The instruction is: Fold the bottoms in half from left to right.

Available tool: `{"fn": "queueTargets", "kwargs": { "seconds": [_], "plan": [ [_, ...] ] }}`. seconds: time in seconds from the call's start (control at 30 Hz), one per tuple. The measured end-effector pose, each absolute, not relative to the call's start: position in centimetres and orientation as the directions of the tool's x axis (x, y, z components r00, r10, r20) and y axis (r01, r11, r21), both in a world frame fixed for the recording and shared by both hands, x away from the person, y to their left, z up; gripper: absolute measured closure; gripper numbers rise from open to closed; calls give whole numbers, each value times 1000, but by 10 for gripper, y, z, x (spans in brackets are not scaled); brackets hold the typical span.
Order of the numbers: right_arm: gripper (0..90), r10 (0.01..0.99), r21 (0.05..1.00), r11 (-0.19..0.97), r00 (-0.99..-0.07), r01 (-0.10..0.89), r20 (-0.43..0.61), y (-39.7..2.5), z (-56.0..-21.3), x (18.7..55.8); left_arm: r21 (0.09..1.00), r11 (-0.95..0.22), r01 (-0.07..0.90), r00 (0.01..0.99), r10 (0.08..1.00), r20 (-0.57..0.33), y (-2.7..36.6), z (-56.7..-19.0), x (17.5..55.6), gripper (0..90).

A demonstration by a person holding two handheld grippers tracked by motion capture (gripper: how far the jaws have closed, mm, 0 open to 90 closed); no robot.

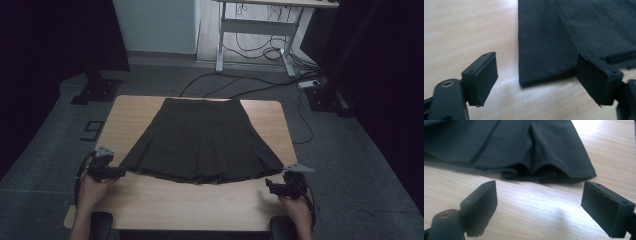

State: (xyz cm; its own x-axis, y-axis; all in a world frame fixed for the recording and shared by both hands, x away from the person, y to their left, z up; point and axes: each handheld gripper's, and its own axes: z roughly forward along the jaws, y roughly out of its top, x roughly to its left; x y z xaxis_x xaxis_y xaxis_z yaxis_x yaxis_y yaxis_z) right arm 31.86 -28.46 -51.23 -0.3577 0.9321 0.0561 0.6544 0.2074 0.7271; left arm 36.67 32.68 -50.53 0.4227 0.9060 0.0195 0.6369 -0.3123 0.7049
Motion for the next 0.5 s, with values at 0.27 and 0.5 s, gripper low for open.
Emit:
{"fn": "queueTargets", "kwargs": {
  "seconds": [0.27, 0.5],
  "plan": [
    [240, 914, 720, 239, -401, 652, 60, -254, -506, 344, 704, -360, 612, 492, 871, 18, 298, -501, 407, 308],
    [276, 924, 687, 245, -379, 684, 48, -241, -521, 363, 657, -378, 652, 493, 870, 12, 287, -525, 424, 397]
  ]
}}
